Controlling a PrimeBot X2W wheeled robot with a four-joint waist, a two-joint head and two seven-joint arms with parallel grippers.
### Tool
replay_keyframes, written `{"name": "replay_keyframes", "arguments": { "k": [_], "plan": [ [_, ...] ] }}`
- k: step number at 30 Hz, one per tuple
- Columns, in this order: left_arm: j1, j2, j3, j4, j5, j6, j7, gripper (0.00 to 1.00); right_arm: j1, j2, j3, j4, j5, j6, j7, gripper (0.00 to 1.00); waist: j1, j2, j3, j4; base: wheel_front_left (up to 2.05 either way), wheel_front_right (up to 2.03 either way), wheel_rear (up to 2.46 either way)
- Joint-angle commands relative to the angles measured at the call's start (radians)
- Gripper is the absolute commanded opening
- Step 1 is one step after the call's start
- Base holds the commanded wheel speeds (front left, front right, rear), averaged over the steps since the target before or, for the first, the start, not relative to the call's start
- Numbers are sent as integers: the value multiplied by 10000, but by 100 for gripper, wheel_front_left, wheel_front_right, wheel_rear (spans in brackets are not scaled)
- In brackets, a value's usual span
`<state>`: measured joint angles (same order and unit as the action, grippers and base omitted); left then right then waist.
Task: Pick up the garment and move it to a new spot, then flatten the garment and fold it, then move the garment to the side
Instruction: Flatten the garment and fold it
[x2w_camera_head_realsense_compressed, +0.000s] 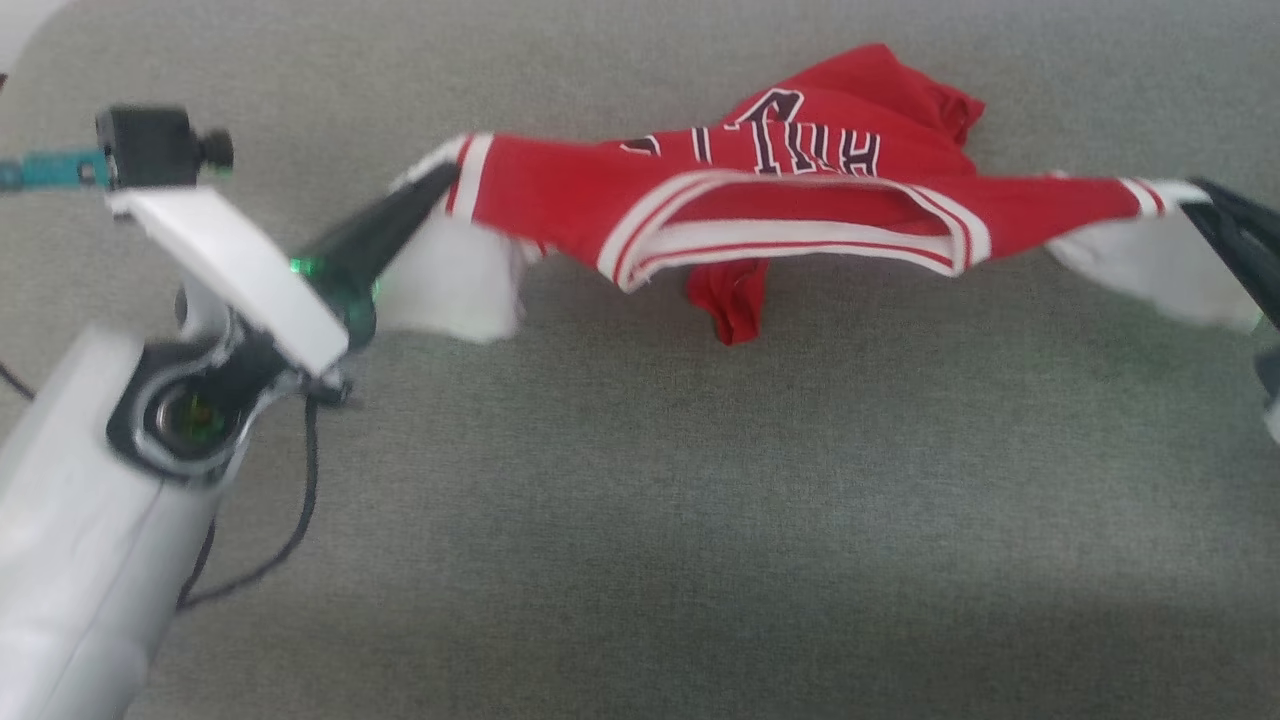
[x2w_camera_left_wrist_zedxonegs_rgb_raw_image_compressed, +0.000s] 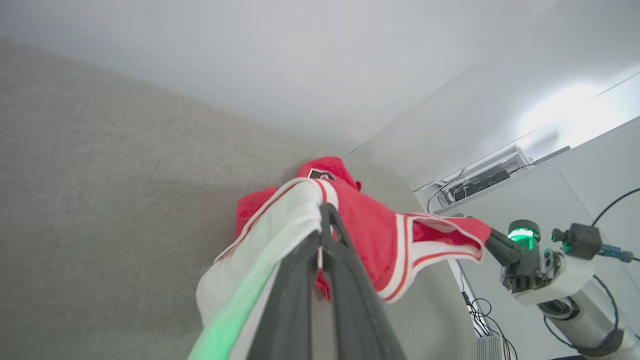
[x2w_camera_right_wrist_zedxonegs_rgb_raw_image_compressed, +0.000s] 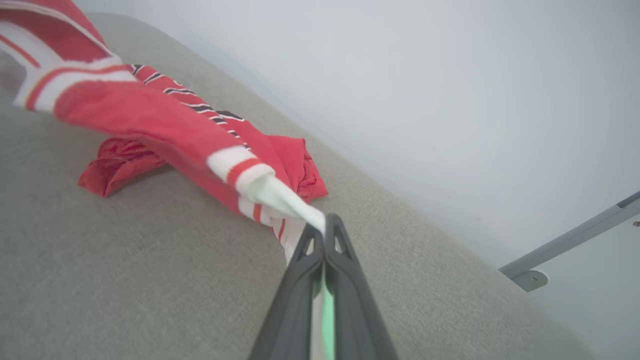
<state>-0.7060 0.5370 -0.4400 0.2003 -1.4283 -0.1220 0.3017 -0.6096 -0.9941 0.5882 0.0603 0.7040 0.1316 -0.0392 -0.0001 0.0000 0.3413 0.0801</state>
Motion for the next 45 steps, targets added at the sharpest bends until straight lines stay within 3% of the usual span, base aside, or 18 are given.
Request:
{"name": "replay_keyframes", "arguments": {
  "k": [1,7,14,18,21,25,30,35,41,45],
  "plan": [
    [-495,-201,92,149,-15,3,-121,0,-182,328,-216,41,-141,-20,159,0,1,0,176,-85,0,0,0],
    [-3229,-1019,421,1993,604,221,-855,0,-2606,2043,-1288,1236,-852,-20,794,0,1,0,1136,-338,0,0,0],
    [-7472,-1844,437,5100,2414,480,-3043,0,-6835,4207,-2480,4303,-831,-22,556,0,1,0,2023,-619,0,0,0],
    [-9681,-2164,530,6434,2998,383,-4163,0,-8987,4915,-3030,5910,-1420,-23,-30,0,1,0,2146,-704,0,0,0],
    [-10832,-2382,814,7147,2862,210,-4915,0,-10120,5267,-3228,6883,-1921,-23,-556,0,1,0,2062,-739,0,0,0],
    [-11339,-2696,924,7842,2611,-11,-5006,0,-10847,5502,-3129,7865,-2232,-25,-1030,0,1,0,1823,-704,0,0,0],
    [-10632,-2687,776,8197,2278,-81,-4587,0,-10382,5613,-2384,8230,-2044,-22,-1027,0,1,0,1699,-671,0,0,0],
    [-8350,-2492,357,6983,1532,-96,-3678,0,-8779,5332,-1219,7695,-1137,-22,-836,0,1,0,1569,-706,0,0,0],
    [-4219,-1631,-510,4666,822,-99,-3317,0,-5636,4191,27,5774,796,-20,186,0,1,0,1216,-666,0,0,0],
    [-1726,-983,-965,3223,322,-99,-3176,0,-3372,3268,39,4355,1819,-20,678,0,1,0,868,-605,0,0,0]
  ]
}}
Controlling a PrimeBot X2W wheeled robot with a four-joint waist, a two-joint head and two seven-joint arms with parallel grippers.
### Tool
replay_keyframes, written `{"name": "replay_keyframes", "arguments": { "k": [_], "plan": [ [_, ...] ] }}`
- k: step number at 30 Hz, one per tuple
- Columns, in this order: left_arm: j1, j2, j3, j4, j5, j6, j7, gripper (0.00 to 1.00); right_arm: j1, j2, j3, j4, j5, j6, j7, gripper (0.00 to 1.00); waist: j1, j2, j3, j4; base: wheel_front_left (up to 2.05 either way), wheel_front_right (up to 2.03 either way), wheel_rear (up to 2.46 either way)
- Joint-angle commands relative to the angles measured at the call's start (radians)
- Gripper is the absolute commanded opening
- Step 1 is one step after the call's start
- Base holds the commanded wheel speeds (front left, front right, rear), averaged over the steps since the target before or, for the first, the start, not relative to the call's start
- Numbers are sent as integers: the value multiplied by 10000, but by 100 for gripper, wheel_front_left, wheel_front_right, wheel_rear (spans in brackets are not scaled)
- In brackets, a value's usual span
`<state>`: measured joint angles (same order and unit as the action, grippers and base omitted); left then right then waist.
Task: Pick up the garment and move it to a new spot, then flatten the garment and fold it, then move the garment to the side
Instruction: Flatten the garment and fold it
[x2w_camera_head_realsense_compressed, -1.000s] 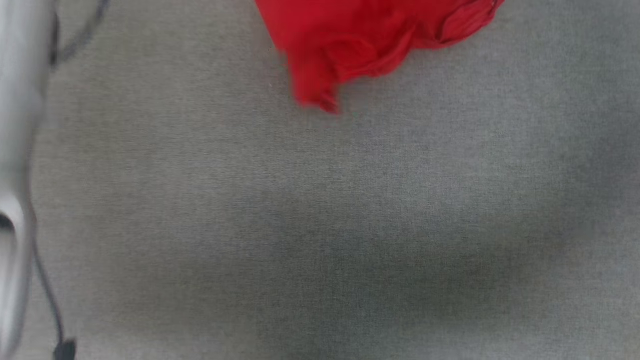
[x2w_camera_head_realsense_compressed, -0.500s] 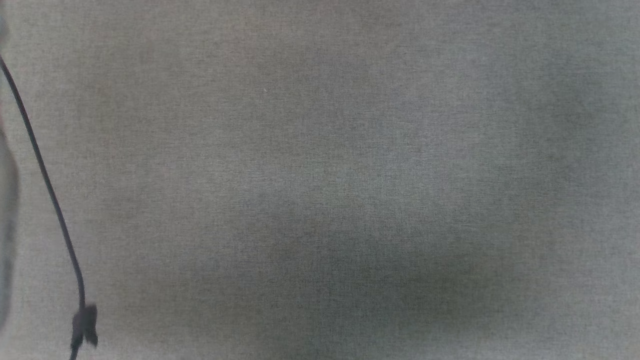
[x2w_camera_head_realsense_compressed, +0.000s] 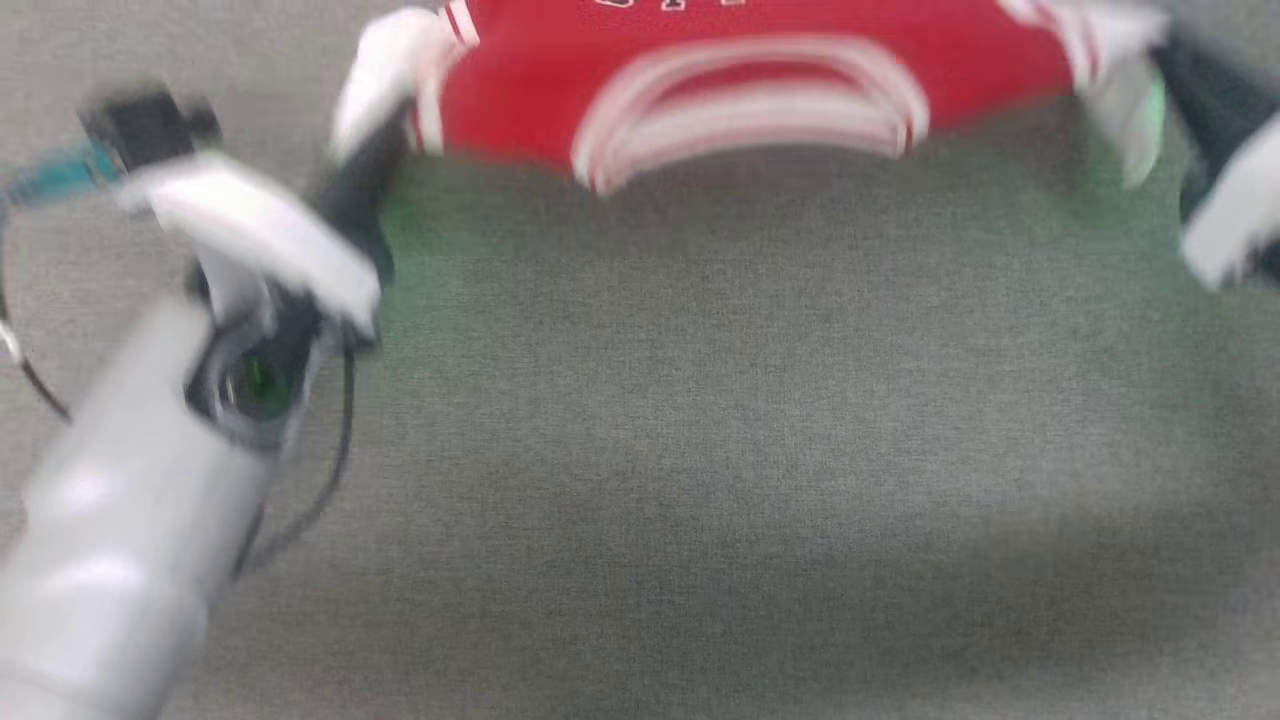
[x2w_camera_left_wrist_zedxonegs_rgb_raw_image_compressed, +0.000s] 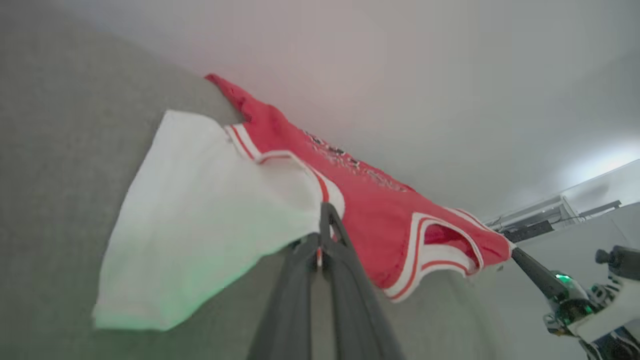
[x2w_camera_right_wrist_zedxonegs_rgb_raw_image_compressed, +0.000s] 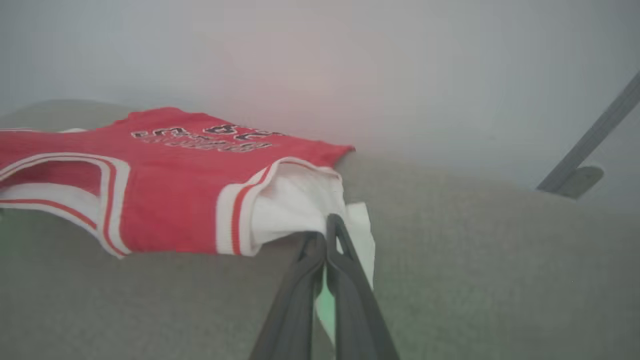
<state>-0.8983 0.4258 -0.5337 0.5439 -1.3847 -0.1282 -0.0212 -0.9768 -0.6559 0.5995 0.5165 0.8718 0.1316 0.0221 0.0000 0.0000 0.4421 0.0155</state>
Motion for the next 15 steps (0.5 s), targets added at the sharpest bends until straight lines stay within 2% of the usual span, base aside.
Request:
{"name": "replay_keyframes", "arguments": {
  "k": [1,5,8,15],
  "plan": [
    [696,323,-148,-591,-200,-38,87,0,834,-361,-140,-515,316,-22,176,0,0,0,-230,61,0,0,0],
    [2386,1067,-618,-2026,-287,-32,248,0,2961,-1213,-442,-1869,626,-22,638,0,0,0,-588,134,0,0,0],
    [3335,1748,-970,-2855,33,-32,152,0,4518,-1563,-949,-2732,739,-22,1097,0,0,0,-849,175,0,0,0],
    [5076,2883,-1517,-4074,532,-31,-55,0,7836,-1531,-2511,-4558,449,-22,2898,0,0,0,-1223,292,0,0,0]
  ]
}}
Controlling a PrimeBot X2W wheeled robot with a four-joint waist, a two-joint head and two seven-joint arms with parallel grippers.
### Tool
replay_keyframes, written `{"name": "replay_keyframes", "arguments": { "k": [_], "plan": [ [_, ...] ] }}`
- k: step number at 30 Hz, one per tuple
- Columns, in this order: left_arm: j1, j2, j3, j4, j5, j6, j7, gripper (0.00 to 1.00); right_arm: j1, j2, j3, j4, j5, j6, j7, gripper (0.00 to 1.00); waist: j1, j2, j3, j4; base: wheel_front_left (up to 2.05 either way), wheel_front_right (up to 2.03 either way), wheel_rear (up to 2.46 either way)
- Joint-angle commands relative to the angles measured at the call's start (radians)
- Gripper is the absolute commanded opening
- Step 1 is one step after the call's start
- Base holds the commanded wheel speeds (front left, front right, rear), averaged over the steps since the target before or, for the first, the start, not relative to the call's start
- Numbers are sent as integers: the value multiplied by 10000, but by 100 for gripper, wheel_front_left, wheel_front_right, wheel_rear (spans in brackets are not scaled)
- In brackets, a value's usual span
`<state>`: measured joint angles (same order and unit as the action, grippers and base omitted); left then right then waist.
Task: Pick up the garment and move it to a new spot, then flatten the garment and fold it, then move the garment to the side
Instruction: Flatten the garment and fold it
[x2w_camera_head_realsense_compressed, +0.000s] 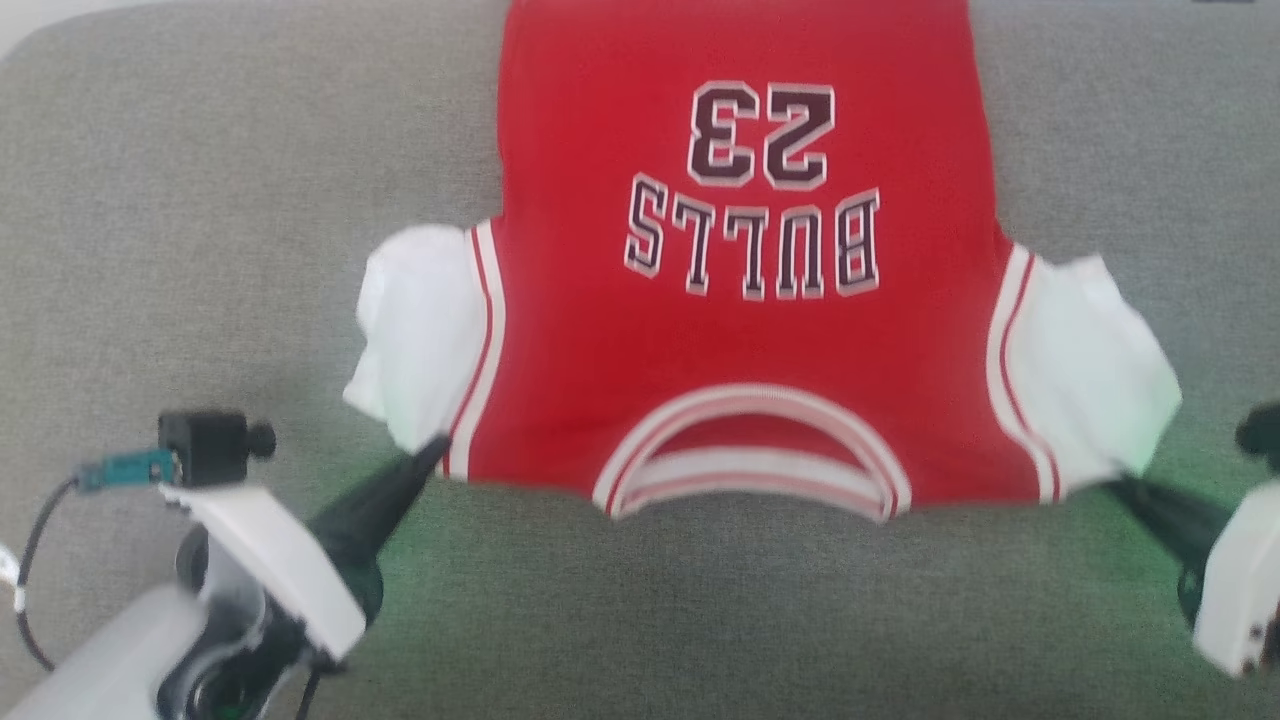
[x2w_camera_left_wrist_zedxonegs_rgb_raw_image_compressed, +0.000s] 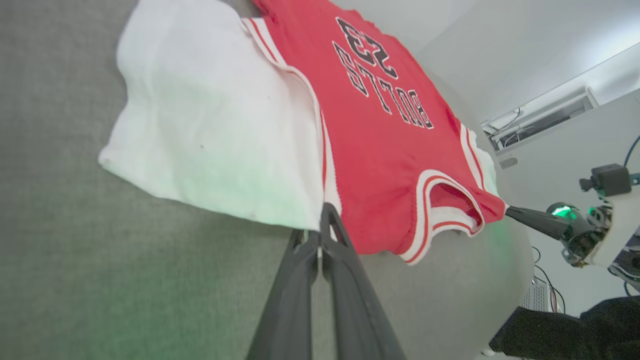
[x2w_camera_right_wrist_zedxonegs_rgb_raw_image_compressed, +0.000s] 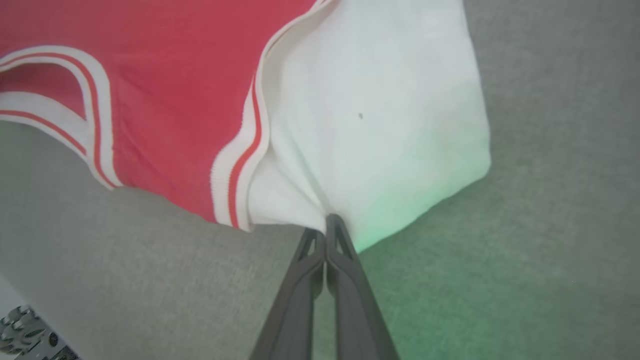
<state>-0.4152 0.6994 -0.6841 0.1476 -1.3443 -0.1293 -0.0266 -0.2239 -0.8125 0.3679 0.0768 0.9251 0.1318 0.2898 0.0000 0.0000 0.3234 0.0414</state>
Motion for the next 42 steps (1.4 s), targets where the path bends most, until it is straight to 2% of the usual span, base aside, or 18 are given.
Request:
{"name": "replay_keyframes", "arguments": {
  "k": [1,8,12,13,18,22,31,39,40,41,42],
  "plan": [
    [463,293,-71,-305,137,-15,36,0,735,73,-425,-480,-181,-24,545,0,0,0,-55,44,0,0,0],
    [1823,1287,-344,-1625,95,342,153,0,3485,590,-2123,-2783,-572,-22,2850,0,0,0,-113,148,0,0,0],
    [2272,1551,-207,-2167,143,656,-199,0,4373,1357,-3303,-3929,-945,-22,3575,0,0,0,-115,216,0,0,0],
    [2272,1551,-207,-2167,143,656,-199,0,4373,1357,-3303,-3929,-945,-22,3575,0,0,0,-115,216,0,0,0],
    [2027,1089,-466,-1864,468,738,-271,0,4173,2125,-3617,-4438,-1416,-21,4336,0,0,0,-141,283,0,0,0],
    [1551,389,-888,-926,917,734,-115,0,3553,2329,-3230,-3782,-1952,-21,4652,0,0,0,-125,346,0,0,0],
    [1132,-712,-1258,745,1037,420,-234,0,2866,2084,-2191,-1884,-2952,-24,3839,0,0,0,106,439,0,0,0],
    [866,-1225,-1471,1939,1283,380,-352,0,2341,2009,-1474,-1167,-2992,-34,3101,0,0,0,147,374,0,0,0],
    [857,-1249,-1481,2008,1269,366,-372,0,2251,1989,-1446,-1214,-2984,-34,2968,18,0,0,135,351,0,0,0],
    [849,-1263,-1477,2061,1254,339,-409,0,2173,1965,-1435,-1280,-2938,-34,2869,53,0,0,118,323,0,0,0],
    [846,-1270,-1465,2099,1228,311,-432,0,2128,1939,-1456,-1381,-2861,-33,2790,100,0,0,99,297,0,0,0]
  ]
}}
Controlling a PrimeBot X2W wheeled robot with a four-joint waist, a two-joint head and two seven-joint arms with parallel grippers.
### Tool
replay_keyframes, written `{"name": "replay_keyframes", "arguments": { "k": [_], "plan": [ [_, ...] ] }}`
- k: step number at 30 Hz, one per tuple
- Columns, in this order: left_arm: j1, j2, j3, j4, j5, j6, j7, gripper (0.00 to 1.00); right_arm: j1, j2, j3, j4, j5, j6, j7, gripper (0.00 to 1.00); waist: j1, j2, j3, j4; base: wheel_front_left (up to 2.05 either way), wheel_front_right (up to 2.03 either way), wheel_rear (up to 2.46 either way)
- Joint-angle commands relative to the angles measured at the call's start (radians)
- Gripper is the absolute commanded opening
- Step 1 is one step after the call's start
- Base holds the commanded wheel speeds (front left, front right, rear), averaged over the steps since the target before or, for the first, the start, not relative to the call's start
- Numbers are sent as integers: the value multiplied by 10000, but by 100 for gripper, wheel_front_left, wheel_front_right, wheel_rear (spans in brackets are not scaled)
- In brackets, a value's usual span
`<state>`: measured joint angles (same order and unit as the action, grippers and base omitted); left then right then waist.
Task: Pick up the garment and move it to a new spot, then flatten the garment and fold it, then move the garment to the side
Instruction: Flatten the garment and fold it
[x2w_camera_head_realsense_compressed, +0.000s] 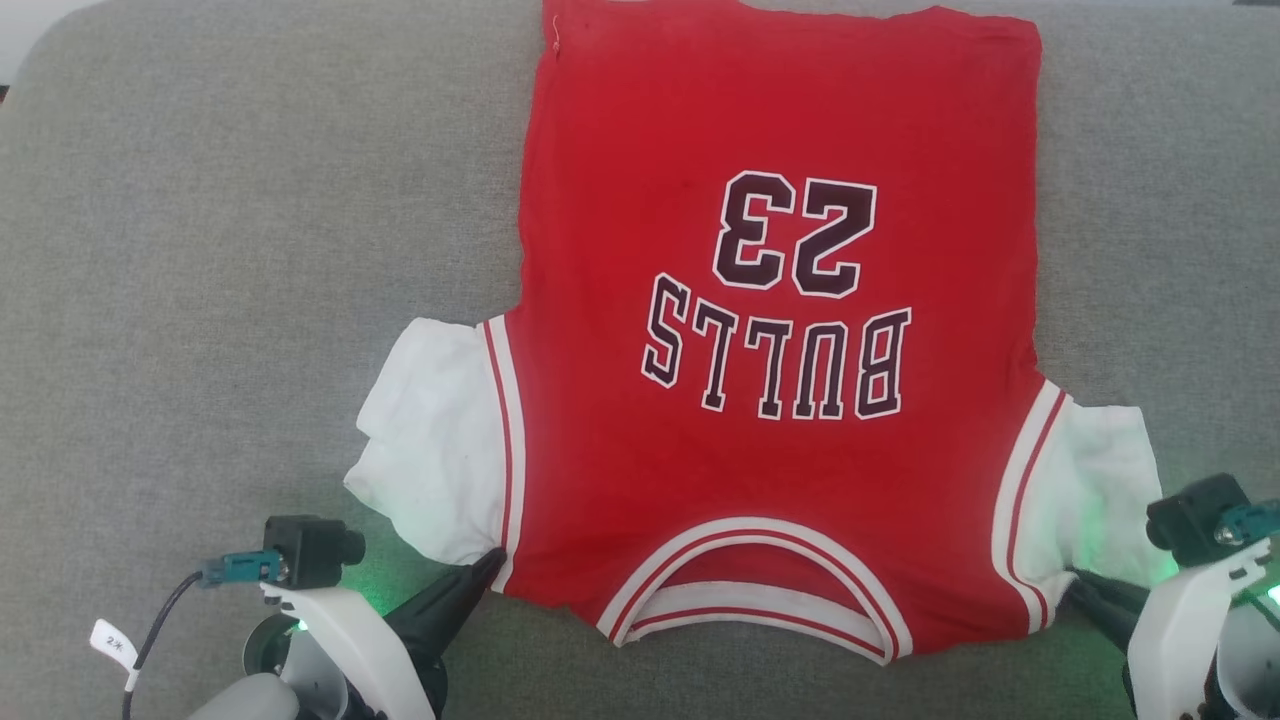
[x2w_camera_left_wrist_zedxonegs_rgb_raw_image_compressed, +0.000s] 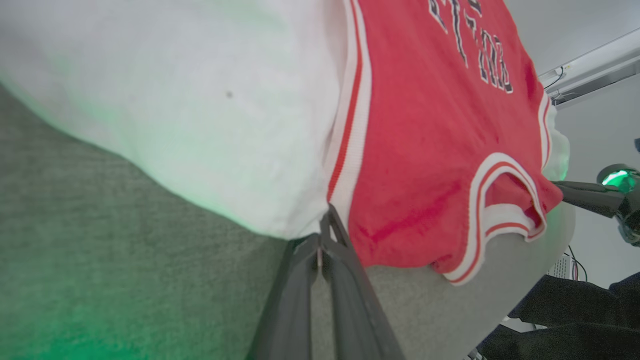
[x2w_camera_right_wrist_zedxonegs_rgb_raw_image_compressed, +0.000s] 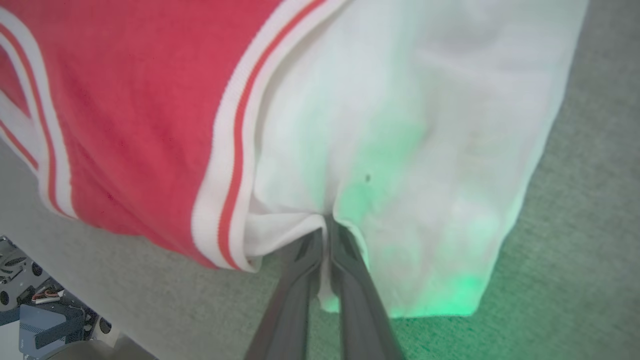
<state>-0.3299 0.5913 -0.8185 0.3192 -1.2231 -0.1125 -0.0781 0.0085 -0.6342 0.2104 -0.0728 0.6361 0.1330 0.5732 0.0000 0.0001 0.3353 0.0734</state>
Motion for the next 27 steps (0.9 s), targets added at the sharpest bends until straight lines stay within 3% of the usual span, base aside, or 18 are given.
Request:
{"name": "replay_keyframes", "arguments": {
  "k": [1,12,16,21,27],
  "plan": [
    [5,-185,-101,399,-8,124,51,0,-196,147,63,6,105,-44,-117,100,0,-1,-49,-51,0,0,0],
    [370,-114,-67,-164,-78,67,-300,0,-308,-506,-2148,-2763,886,-32,1078,100,0,-1,-214,-121,0,0,0],
    [274,-161,-110,-354,32,133,-287,0,-1063,-719,-2565,-2967,1037,-32,1470,100,0,-1,-119,31,0,0,0],
    [-129,-362,-163,-585,201,124,-207,0,-3456,-723,-2300,-1809,1192,-32,2130,100,0,-1,264,439,0,0,0],
    [-927,-847,-342,-636,419,45,-39,0,-7083,-803,-1638,1203,218,-32,2929,100,0,-1,1245,1296,0,0,0]
  ]
}}
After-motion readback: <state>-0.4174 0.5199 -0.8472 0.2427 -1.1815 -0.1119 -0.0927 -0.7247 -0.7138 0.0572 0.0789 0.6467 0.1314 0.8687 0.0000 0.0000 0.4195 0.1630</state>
